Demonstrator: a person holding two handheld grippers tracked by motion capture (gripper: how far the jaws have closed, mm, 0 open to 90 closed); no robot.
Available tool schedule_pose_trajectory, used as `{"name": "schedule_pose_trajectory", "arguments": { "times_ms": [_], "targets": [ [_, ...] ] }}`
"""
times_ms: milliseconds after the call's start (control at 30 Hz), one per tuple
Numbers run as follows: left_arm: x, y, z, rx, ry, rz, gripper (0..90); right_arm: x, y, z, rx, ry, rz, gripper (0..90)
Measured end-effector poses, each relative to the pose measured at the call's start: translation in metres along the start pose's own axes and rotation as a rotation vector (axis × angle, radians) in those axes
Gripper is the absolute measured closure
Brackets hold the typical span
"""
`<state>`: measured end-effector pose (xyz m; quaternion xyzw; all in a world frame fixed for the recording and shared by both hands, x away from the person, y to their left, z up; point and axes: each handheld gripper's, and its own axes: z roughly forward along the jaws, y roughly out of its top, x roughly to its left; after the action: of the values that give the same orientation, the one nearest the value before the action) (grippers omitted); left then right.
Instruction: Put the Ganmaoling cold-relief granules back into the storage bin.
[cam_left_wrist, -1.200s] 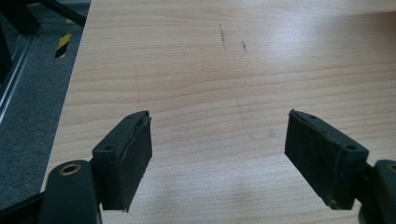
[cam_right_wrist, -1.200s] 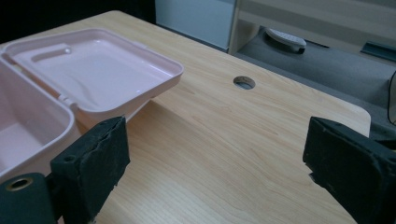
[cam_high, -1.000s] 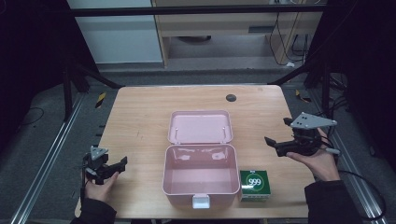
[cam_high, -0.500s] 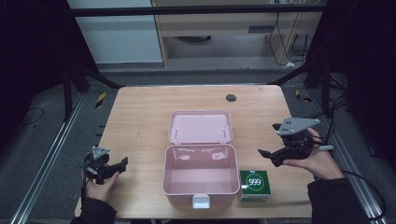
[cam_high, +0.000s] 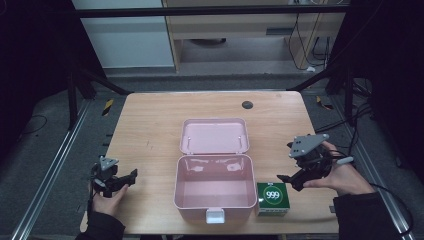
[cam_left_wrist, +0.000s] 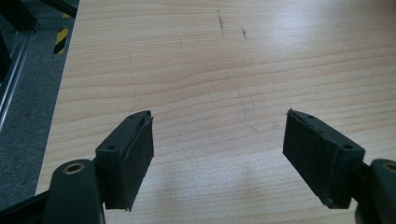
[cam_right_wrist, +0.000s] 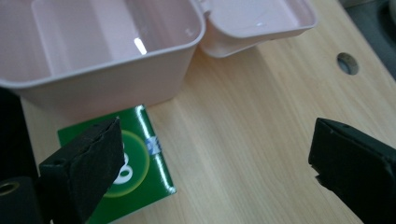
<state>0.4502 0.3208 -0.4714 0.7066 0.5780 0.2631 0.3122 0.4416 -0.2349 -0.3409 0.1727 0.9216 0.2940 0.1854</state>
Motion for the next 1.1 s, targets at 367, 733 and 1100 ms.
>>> {"name": "schedule_pose_trajectory", "arguments": {
  "times_ms": [367, 733, 1100],
  "targets": [
    [0.0, 0.0, 0.001, 0.008, 0.002, 0.006, 23.6, 0.015, 0.001, 0.012, 0.125, 0.115, -0.098, 4.2],
    [-0.001, 0.0, 0.001, 0.012, 0.002, 0.011, 23.8, 0.028, 0.001, 0.027, 0.226, 0.175, -0.158, 3.7],
    [-0.001, 0.0, 0.002, 0.013, 0.002, 0.014, 24.1, 0.035, -0.004, 0.04, 0.277, 0.209, -0.184, 2.0]
  ]
}}
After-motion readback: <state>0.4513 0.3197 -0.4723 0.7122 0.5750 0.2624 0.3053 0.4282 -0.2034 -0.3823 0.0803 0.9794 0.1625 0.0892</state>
